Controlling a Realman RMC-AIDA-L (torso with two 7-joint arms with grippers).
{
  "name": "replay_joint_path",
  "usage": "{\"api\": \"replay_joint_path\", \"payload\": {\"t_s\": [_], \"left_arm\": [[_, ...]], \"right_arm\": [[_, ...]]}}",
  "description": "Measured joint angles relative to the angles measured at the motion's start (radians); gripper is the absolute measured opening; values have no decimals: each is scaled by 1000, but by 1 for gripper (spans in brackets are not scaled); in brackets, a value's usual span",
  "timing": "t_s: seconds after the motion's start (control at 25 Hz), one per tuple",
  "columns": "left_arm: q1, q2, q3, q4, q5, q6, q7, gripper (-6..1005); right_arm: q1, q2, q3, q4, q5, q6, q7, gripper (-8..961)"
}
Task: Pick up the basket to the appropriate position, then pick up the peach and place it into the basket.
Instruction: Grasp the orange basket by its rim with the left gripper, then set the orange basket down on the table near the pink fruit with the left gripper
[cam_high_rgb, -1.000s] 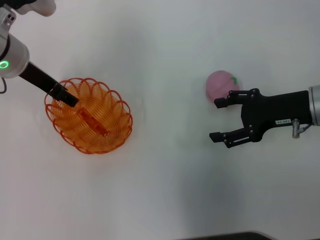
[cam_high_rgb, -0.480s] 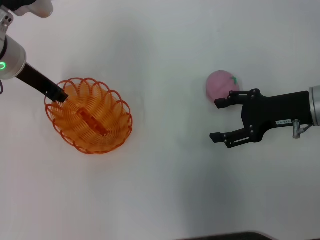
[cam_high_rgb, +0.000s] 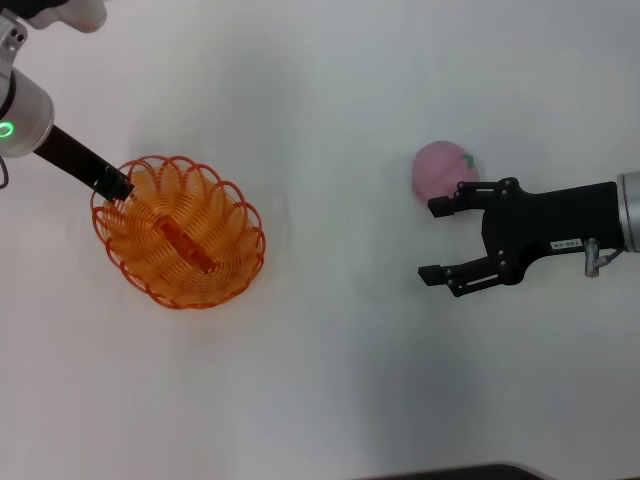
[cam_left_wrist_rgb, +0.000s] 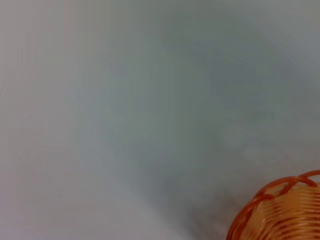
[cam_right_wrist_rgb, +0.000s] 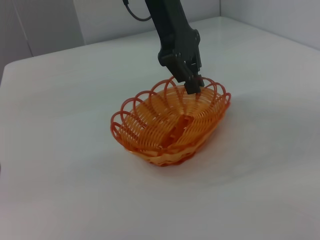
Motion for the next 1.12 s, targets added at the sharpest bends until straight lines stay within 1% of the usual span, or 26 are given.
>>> {"api": "replay_joint_path", "payload": {"t_s": [0.2, 0.32, 0.44, 0.48, 0.52, 0.68, 0.76, 0.88, 0.96, 1.12], "left_arm": [[-10, 9, -3, 0, 0, 14, -67, 114], [-30, 18, -26, -4, -1, 69, -105, 112], [-68, 33, -92, -29, -3, 149, -144, 110], [-95, 50, -151, -73, -6, 189, -170, 109], [-95, 50, -151, -73, -6, 189, -170, 109], [-134, 90, -273, -167, -14, 236, -198, 106], [-137, 97, -304, -180, -14, 244, -210, 92], [-124, 98, -347, -177, -24, 253, -249, 70], [-113, 94, -393, -176, -34, 264, -259, 65], [-82, 70, -469, -172, -59, 282, -280, 61]], "right_arm": [[0, 0, 0, 0, 0, -3, 0, 906], [0, 1, 0, 0, 0, -5, 0, 905], [0, 2, 0, 0, 0, -6, 0, 904], [0, 1, -1, 0, 0, -6, 0, 903], [0, 2, -3, 0, 0, -6, 0, 903], [3, 2, -10, 1, 0, -15, 7, 902], [6, 2, -11, 0, 0, -16, 10, 901], [6, 2, -12, 1, 0, -18, 10, 900], [7, 2, -13, 0, 0, -19, 11, 900], [8, 2, -13, 1, 0, -21, 12, 898]]}}
